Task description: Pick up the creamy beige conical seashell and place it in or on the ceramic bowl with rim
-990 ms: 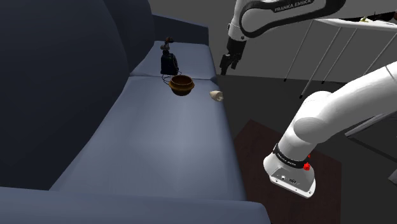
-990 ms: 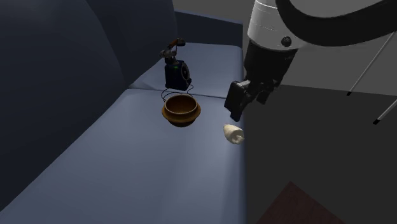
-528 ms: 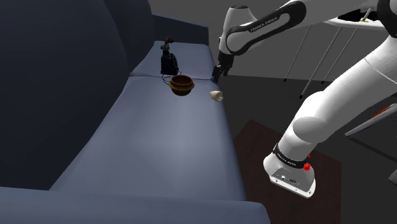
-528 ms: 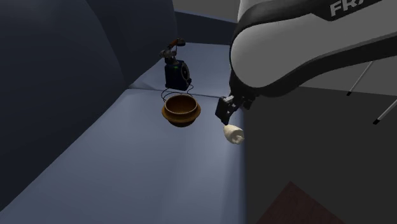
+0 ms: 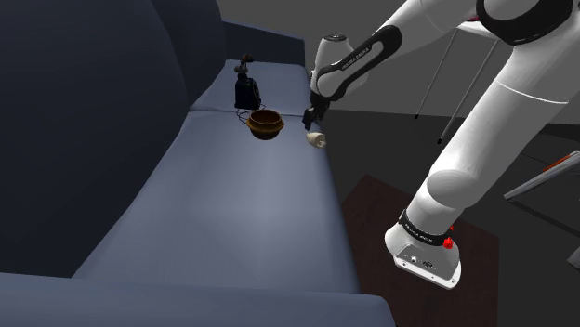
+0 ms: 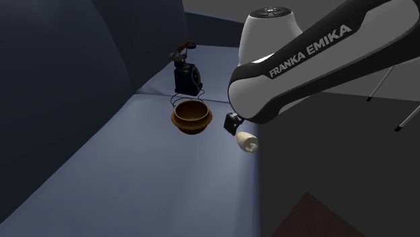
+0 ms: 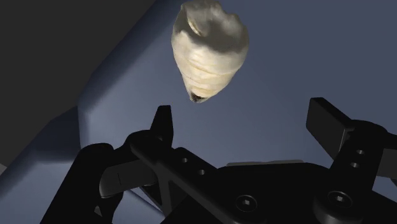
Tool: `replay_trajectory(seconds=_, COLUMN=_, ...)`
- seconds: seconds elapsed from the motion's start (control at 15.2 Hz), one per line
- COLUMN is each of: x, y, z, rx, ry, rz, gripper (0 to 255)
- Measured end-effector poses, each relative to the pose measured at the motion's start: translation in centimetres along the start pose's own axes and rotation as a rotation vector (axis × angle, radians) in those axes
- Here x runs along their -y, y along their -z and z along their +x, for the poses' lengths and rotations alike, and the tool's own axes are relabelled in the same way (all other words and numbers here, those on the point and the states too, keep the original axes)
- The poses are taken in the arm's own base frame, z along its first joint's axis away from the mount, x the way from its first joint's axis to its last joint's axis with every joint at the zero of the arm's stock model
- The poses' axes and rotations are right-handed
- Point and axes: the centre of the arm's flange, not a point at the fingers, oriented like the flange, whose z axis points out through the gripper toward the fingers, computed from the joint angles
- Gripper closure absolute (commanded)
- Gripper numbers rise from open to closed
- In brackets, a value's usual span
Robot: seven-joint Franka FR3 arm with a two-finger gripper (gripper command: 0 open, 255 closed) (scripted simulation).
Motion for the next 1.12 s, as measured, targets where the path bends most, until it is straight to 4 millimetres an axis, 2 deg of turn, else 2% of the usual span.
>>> replay_trajectory(seconds=0.4, x=-0.1, y=-3.2, z=0.2, rx=-0.001, ry=0.001, rz=-0.001, gripper=0)
replay_trajectory(seconds=0.79, x=-0.1, y=-3.6, z=0.2, rx=-0.002, ry=0.001, rz=-0.002, gripper=0)
replay_trajectory(seconds=0.86, x=-0.1, y=-3.6, z=0.2, rx=-0.002, ry=0.001, rz=-0.002, gripper=255)
replay_trajectory(seconds=1.12, x=-0.1, y=-3.6, z=0.2, rx=-0.002, ry=0.001, rz=-0.002, gripper=255)
